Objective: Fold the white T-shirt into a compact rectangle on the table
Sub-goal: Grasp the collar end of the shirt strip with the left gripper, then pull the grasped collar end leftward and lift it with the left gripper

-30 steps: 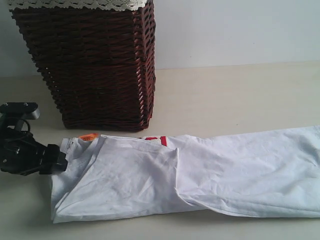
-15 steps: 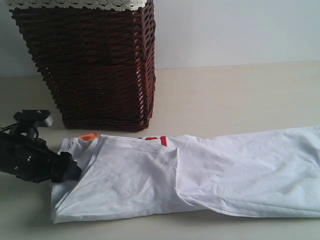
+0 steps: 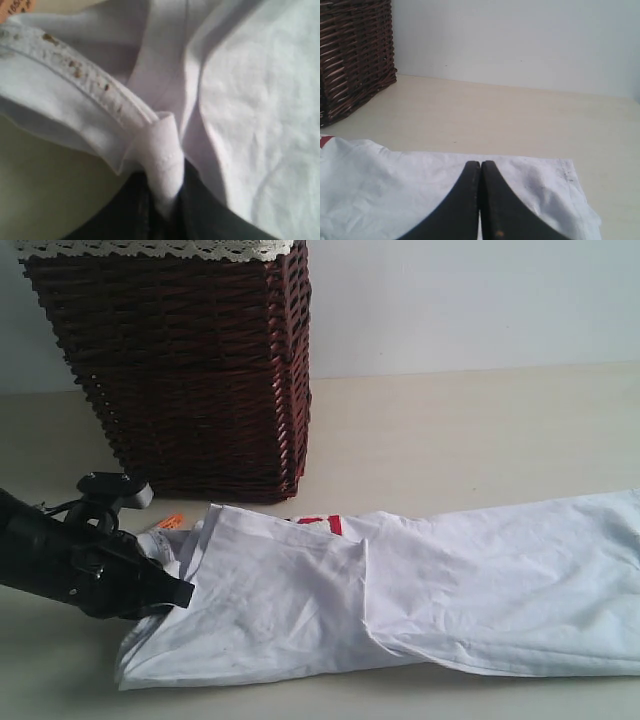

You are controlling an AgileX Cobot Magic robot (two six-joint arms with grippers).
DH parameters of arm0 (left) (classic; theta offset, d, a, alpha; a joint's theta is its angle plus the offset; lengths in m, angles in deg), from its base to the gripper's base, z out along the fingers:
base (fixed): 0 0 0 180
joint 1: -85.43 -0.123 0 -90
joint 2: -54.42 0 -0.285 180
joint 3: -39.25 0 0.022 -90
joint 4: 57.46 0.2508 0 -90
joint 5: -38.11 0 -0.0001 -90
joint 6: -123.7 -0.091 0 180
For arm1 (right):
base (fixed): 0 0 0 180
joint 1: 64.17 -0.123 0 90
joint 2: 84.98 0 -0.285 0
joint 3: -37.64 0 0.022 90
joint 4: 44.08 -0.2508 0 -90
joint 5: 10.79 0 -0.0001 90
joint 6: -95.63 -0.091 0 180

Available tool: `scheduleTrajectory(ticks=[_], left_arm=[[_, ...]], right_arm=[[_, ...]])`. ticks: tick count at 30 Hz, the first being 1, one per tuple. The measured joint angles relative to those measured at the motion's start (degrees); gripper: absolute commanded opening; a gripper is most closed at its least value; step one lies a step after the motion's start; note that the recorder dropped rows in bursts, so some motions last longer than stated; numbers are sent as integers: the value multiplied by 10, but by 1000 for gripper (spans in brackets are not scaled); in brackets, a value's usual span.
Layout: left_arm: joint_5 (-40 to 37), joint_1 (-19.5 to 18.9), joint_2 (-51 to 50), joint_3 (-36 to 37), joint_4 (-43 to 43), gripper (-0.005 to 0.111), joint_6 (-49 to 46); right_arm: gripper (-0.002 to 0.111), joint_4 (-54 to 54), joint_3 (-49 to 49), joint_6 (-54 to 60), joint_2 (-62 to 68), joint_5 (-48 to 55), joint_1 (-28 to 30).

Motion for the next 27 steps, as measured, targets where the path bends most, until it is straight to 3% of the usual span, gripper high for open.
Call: scheduleTrajectory(ticks=[5, 7, 17, 27], left_arm=[[-1, -6, 18, 0, 34, 0, 0], [-3, -25, 41, 0, 54, 0, 0], [-41, -184, 121, 78, 193, 0, 8], [-75, -297, 186, 88, 204, 0, 8]], right_arm=[[0, 0, 0, 0, 0, 0, 0], [0, 0, 0, 0, 0, 0, 0], [0, 0, 0, 0, 0, 0, 0], [0, 0, 0, 0, 0, 0, 0]])
